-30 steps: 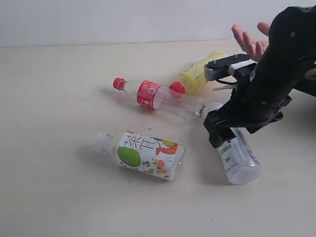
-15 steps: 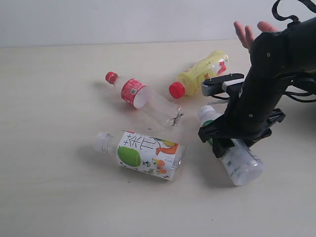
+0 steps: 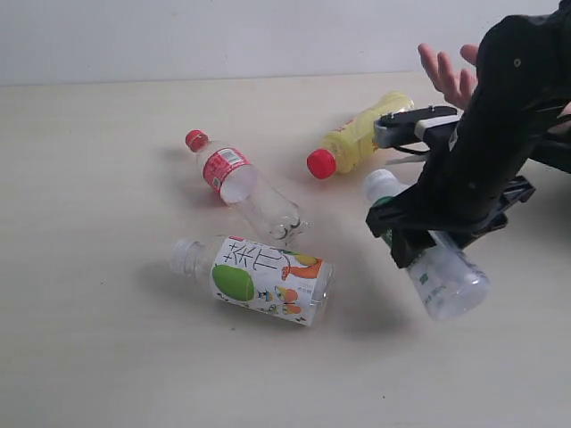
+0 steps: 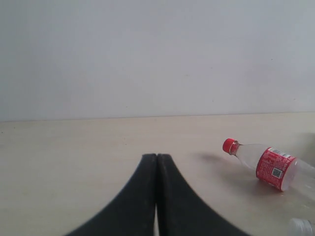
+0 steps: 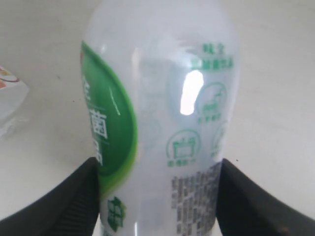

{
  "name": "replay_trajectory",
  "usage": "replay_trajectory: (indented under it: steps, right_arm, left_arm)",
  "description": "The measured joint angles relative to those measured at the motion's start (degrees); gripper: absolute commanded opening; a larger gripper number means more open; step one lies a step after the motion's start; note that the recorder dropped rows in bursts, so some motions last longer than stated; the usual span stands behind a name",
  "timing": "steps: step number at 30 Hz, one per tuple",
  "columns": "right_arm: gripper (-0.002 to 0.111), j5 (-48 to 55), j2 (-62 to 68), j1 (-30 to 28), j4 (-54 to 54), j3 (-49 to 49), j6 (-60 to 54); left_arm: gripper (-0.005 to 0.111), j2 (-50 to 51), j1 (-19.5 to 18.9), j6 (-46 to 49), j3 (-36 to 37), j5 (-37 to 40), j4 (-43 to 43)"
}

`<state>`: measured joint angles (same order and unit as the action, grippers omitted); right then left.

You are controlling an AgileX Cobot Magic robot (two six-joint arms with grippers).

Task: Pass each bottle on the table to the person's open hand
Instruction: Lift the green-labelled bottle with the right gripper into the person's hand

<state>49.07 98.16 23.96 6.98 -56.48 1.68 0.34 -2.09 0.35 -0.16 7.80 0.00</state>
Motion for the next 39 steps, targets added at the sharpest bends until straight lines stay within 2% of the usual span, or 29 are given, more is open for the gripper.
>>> replay_trajectory:
  steps: [8, 11, 14, 17, 19, 23, 39]
  right_arm:
    - [0.000, 7.61, -16.36, 0.00, -3.01, -0.45, -2.49]
    - [0.000, 14.01, -22.66, -0.32, -7.65, -4.43, -2.55]
    - [0.000, 20.00, -24.66, -4.57, -9.66, -10.72, -2.03]
    - [0.000, 20.38, -24.76, -9.08, -10.27, -13.24, -1.68]
    - [0.000, 20.23, -23.75, -12.41, -10.57, -13.98, -1.68]
    - [0.000, 18.22, -20.12, -15.28, -10.93, -14.01, -2.24]
    - [0.000, 13.81, 1.44, -15.80, -10.58, -26.15, -1.68]
  left_arm:
    - [0.000, 0.00, 0.00, 0.11, 0.00, 0.00, 0.00]
    - [0.000, 0.00, 0.00, 0.11, 0.00, 0.00, 0.00]
    - [0.000, 0.00, 0.00, 0.11, 0.00, 0.00, 0.00]
    - [0.000, 0.00, 0.00, 0.11, 0.00, 0.00, 0.00]
    - [0.000, 0.00, 0.00, 0.11, 0.00, 0.00, 0.00]
    - [0.000, 0.00, 0.00, 0.11, 0.00, 0.00, 0.00]
    - [0.000, 0.00, 0.00, 0.23, 0.00, 0.00, 0.00]
